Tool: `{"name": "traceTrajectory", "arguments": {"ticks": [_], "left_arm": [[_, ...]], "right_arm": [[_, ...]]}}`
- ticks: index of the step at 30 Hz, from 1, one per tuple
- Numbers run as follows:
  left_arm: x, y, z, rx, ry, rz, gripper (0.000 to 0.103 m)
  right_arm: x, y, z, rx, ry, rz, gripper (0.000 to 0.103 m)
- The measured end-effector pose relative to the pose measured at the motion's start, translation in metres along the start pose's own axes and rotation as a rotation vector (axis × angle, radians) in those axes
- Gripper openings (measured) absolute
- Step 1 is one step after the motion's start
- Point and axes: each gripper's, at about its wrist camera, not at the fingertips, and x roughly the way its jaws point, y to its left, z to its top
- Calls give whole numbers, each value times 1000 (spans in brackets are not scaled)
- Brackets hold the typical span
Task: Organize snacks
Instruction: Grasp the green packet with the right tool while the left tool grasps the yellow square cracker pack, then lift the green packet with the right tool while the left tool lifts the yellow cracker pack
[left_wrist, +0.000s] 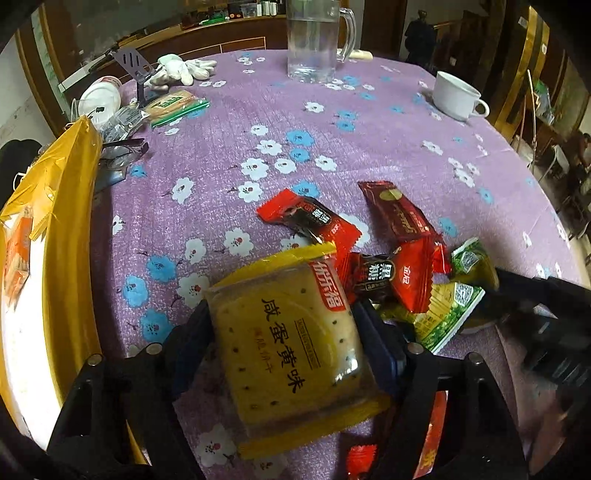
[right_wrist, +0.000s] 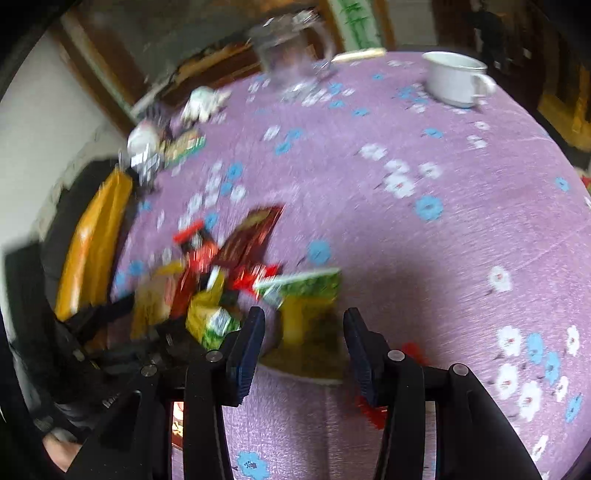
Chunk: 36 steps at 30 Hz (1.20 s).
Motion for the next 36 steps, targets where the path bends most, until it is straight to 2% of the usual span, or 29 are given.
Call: {"name": "traceTrajectory", "arguments": {"ticks": [2,5,10,15,18,24,26,36], "left_arm": [[1,0,0,-2,-6,-7,75],[2,-2,0,8,-27,-7,75],[-8,1,-1,-2,-68,-51,74],[-21,2,0,-13,-128,-84,74],[-20,2,1,-14,-132,-85,74],[-13,1,-1,-2,-112,-47,74],[-11,0,-2,4,-107,-34,74],[1,-1,-5,22,-70,-8,74]], "right_arm": [[2,11,-4,-58,-24,-69,45],[2,14,-7,-90,-32,-107,37],[-11,-4,-2,6,-93,-77,33],[-22,-1,-3,13,-154,-37,33],[-29,3,-2,-3,-184,-18,33],[-8,0,0,1,-103,-113,34],[-2,-3,-1,3,-77,-121,34],[3,9,-5,-90,-77,-184,40]]}}
